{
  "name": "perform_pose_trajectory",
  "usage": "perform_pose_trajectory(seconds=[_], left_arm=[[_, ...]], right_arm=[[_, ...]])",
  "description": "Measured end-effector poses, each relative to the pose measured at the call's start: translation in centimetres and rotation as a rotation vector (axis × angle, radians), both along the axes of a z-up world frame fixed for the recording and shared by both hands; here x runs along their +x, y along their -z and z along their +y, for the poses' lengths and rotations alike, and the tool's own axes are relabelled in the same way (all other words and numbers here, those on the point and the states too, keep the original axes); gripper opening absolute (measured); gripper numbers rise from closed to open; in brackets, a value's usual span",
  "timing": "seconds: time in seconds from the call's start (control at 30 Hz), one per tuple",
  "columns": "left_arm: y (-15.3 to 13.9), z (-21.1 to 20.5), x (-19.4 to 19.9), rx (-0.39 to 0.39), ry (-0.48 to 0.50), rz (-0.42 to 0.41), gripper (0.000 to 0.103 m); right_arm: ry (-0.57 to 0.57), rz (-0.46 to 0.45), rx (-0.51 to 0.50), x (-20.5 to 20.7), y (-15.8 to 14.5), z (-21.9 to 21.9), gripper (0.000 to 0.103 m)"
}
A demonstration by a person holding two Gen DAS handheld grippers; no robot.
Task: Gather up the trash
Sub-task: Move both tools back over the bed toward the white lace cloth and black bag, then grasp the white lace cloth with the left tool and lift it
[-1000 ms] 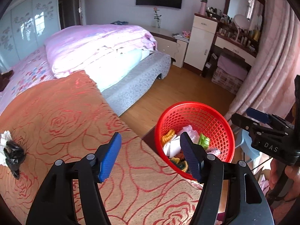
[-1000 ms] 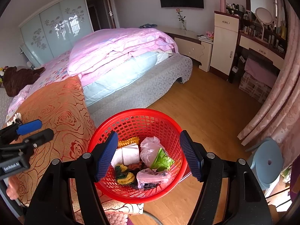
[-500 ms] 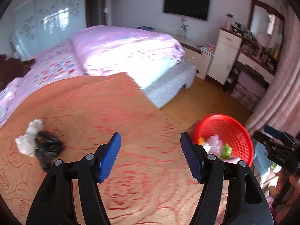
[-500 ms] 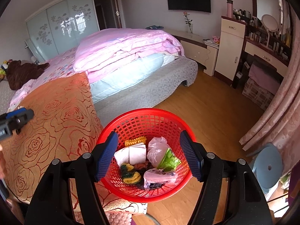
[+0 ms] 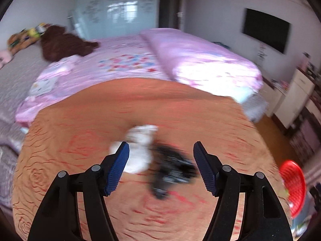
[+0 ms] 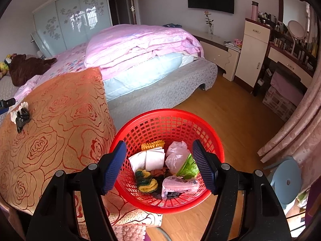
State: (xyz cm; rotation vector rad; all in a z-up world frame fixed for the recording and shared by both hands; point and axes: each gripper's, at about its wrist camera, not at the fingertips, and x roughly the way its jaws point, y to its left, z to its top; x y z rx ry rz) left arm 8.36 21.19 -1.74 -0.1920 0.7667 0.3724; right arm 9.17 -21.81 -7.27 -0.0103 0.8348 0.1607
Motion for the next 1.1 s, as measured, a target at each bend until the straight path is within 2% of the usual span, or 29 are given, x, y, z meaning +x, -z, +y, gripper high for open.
perform_pose_trajectory(seconds=[0.1,0.17,0.4,0.47,0.53,0.63,0.87,1.1], left_arm=[[0.6,2.8,0.1,-0.058,-0.061,0.007,0.064],[1.1,3.6,0.3,-0.087,-0.062,0.018,0.064],[2.9,4.1,1.4,-0.078,-0.04,0.07,0.063],[3.4,4.4,1.7,-0.087,-0.04,0.079,0.053],[3.9,4.5,1.9,-0.091,-0.036,0.096,0.037],[4.1,4.6,1.5,-0.096,-0.031,0.091,0.029],[3.0,4.3,-0.9,-0.082,-0.037,0.054,0.027],[3.1,2.9,-4.0,-0.028,-0.043,0.048,0.027]], right_arm=[[0.001,0.007,-0.003,0.0,0.3,0.1,0.066],[0.001,0.012,-0.004,0.1,0.4,0.1,0.066],[0.004,0.015,-0.004,0.2,0.7,0.2,0.066],[0.006,0.016,-0.003,0.2,0.8,0.1,0.066],[0.005,0.018,-0.004,0.3,0.8,0.1,0.066],[0.001,0.016,-0.007,0.1,0.8,0.0,0.066],[-0.011,0.013,-0.015,-0.1,0.8,0.6,0.066],[-0.07,0.001,-0.022,-0.5,0.5,2.7,0.066]])
